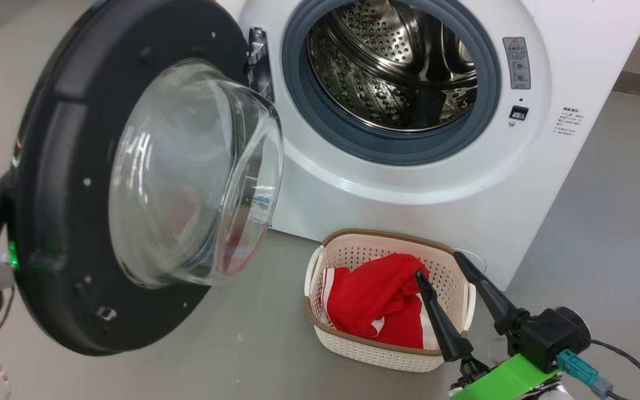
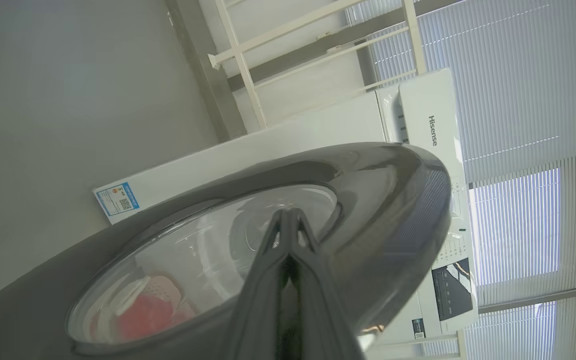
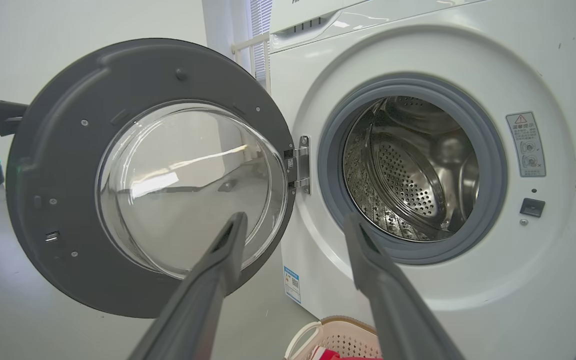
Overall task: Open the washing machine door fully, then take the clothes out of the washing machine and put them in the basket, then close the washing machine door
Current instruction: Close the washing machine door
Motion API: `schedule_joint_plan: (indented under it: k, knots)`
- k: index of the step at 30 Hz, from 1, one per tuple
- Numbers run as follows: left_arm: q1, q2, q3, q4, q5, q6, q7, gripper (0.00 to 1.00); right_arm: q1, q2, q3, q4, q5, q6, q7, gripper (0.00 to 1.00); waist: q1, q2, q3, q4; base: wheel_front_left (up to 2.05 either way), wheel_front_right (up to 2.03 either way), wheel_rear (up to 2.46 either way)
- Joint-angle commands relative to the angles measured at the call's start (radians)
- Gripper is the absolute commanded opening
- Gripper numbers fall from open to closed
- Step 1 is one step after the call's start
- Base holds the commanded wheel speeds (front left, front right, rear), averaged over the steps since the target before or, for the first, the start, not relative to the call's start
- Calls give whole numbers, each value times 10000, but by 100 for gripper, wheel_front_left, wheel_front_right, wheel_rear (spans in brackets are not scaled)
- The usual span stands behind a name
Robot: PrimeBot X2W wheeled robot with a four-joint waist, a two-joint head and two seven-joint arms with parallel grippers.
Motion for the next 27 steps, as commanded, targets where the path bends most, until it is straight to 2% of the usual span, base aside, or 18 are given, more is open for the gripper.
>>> schedule_joint_plan:
  k: [1,6,17,21,27]
  knots:
    - [77,153,40,-344,-26,-13,194,0,-233,5,123,-274,130,48,-65,100,1,0,-7,8,0,0,0]
    - [736,-327,-198,-1590,-21,184,523,0,-214,5,74,-288,160,48,-65,100,1,0,-23,66,0,0,0]
    - [2045,-1317,-348,-4392,-435,1058,1092,0,-246,5,84,-297,195,48,-65,100,1,0,41,103,0,0,0]
    - [2365,-1539,-417,-5147,-702,1364,1240,0,-289,5,97,-294,184,48,-65,100,1,0,130,77,0,0,0]
    - [2753,-1742,-685,-5837,-1136,1578,1258,0,-406,5,136,-272,165,48,-65,100,1,0,283,-98,0,0,0]
